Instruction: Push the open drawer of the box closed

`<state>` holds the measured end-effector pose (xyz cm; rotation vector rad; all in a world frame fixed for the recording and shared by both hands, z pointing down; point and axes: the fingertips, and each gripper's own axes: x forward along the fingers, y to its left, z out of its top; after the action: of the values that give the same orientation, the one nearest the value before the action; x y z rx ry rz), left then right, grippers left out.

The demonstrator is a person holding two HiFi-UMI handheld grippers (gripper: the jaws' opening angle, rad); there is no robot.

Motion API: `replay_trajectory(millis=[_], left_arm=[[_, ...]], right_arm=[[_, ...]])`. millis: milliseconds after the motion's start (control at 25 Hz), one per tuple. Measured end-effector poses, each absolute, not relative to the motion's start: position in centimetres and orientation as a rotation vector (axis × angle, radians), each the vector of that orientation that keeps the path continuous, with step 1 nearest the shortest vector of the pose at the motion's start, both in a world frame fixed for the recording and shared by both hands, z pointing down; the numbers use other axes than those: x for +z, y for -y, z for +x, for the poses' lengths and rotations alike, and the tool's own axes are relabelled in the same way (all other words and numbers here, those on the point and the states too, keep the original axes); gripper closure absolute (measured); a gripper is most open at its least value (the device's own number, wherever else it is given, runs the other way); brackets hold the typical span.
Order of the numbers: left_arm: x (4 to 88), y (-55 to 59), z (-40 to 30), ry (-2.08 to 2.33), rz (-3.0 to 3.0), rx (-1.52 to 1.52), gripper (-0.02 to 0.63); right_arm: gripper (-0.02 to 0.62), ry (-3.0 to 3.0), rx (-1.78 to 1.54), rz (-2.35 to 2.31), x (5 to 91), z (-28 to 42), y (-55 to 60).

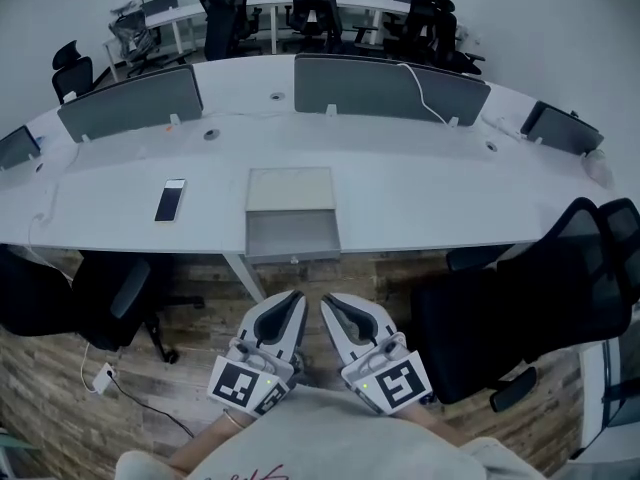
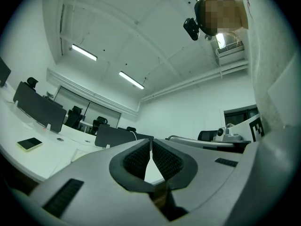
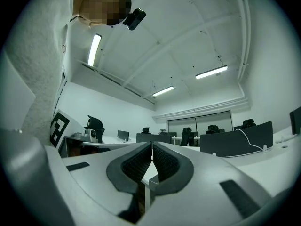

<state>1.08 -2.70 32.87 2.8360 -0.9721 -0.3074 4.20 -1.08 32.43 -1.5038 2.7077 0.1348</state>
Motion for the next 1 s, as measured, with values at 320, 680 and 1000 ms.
replay_trajectory(millis=[320,680,1000], left_arm=[[33.4,9.3,-0.7,0.945,2.848,-0.274,0.575],[34.1,13.4,-1.2,0.914,2.839,-0.261,0.575],[34.1,14.9,-1.7,0.955,2.821,-0.280,0.575]], right_arm=[[0.574,-2.673,0.146,-1.512,32.3,2.5,8.0],[0.574,-2.658,0.096,-1.549,33.3,1.7,11.9],[0.574,-2.687,0.111,-1.542,33.7,1.8,13.0]])
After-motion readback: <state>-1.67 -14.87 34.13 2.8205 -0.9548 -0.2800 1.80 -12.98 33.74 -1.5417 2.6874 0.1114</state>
